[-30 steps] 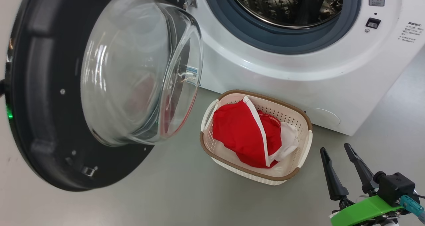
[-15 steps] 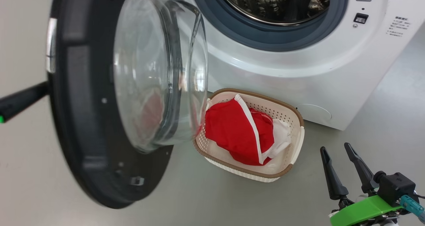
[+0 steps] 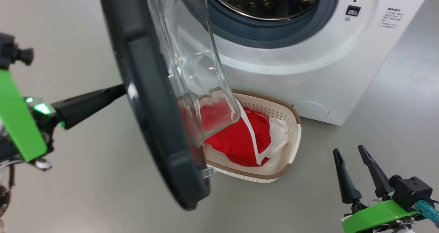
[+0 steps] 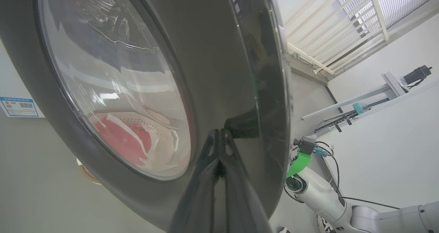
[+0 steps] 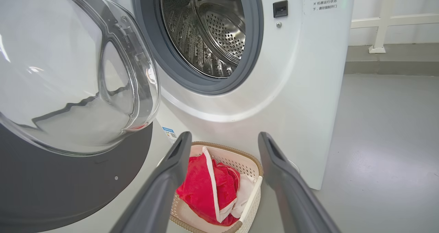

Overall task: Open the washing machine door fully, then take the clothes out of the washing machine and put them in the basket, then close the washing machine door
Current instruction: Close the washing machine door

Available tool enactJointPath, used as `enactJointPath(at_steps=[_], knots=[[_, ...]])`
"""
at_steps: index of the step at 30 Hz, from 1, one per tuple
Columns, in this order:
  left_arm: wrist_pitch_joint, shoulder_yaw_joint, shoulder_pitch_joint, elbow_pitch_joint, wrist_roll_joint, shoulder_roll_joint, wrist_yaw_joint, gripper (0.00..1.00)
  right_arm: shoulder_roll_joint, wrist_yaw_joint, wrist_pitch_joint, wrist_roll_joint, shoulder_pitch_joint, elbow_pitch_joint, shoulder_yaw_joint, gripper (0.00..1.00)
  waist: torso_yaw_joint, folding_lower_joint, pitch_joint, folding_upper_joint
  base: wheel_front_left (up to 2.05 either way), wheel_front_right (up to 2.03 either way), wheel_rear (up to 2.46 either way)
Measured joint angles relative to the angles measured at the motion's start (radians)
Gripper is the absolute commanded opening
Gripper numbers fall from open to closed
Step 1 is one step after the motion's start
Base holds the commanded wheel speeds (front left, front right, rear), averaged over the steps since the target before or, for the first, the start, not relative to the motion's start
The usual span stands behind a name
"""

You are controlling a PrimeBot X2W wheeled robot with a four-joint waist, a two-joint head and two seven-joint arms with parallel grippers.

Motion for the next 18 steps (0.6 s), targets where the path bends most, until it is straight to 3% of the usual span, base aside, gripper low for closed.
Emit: enactJointPath(at_steps=[9, 18], knots=[[-0.099, -0.086, -0.061, -0.013, 0.033, -0.065, 0.0, 0.0, 0.003, 0.0, 0.0, 0.0, -0.009, -0.005, -0.003, 1.0, -0.03, 0.0, 0.021, 0.0, 0.0, 0.0, 0.0], [-0.167, -0.135, -0.071, 0.004, 0.04, -0.047, 0.0, 0.0, 0.004, 0.0, 0.0, 0.0, -0.009, -0.006, -0.007, 1.0, -0.033, 0.0, 0.022, 0.0, 0.0, 0.0, 0.0]])
